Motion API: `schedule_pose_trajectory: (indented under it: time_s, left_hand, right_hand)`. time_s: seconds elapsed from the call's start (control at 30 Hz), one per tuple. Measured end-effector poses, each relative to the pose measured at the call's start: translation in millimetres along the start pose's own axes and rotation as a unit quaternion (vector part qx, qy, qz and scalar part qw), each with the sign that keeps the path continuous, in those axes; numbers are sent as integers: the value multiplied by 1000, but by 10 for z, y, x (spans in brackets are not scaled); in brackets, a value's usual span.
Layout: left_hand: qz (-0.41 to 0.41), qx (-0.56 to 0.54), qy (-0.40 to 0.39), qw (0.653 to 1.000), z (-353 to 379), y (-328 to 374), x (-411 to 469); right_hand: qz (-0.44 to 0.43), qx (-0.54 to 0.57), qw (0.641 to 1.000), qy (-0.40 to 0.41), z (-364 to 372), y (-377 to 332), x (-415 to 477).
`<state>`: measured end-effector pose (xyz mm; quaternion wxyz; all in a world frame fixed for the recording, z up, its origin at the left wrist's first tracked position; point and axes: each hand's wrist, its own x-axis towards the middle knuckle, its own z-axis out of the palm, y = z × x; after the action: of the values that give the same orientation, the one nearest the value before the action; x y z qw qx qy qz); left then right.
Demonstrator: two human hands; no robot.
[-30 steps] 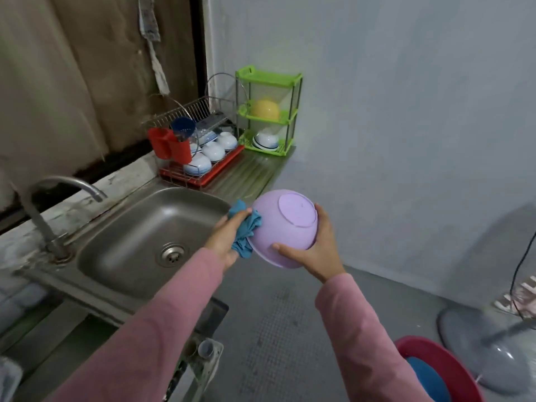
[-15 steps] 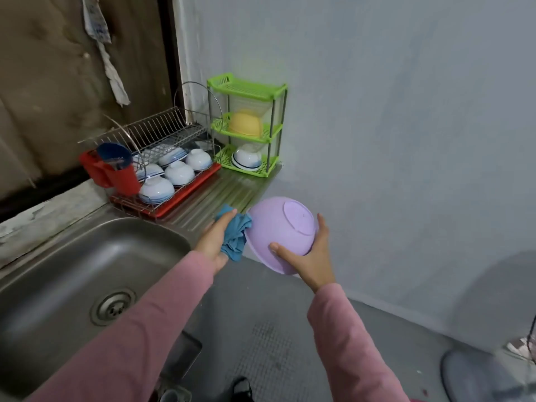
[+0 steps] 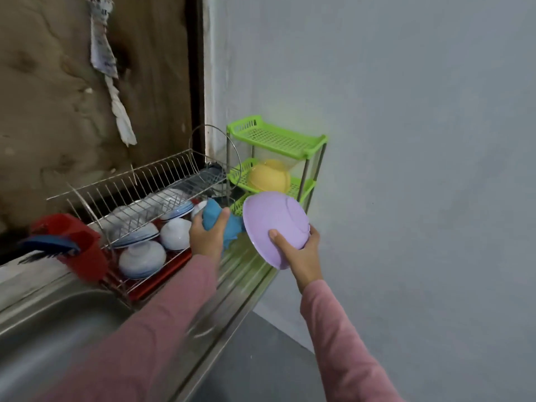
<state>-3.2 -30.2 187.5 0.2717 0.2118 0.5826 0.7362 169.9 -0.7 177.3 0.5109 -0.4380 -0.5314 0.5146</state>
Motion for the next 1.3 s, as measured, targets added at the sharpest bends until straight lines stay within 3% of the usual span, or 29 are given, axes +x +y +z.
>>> schedule_pose_trajectory:
  time_s: [0.37, 0.63, 1.0, 1.17, 1.3]
  left_hand:
    - [52, 18, 83, 995, 615, -38, 990]
    - [75, 14, 109, 991, 978, -199, 1371]
    - [90, 8, 127, 988, 1340, -357, 1687]
    - [94, 12, 135, 986, 1326, -403, 1665]
    - [102, -9, 151, 983, 1252, -426, 1516]
  right_hand:
    - [-33, 31, 999, 5, 599, -27, 1457]
    - [-105, -83, 988, 78, 821, 135, 1989]
    - [1, -167, 982, 94, 828, 426, 2681]
    - [-82, -182, 977, 70, 885, 475, 2602]
    - [-167, -165, 972, 1, 921, 567, 2431]
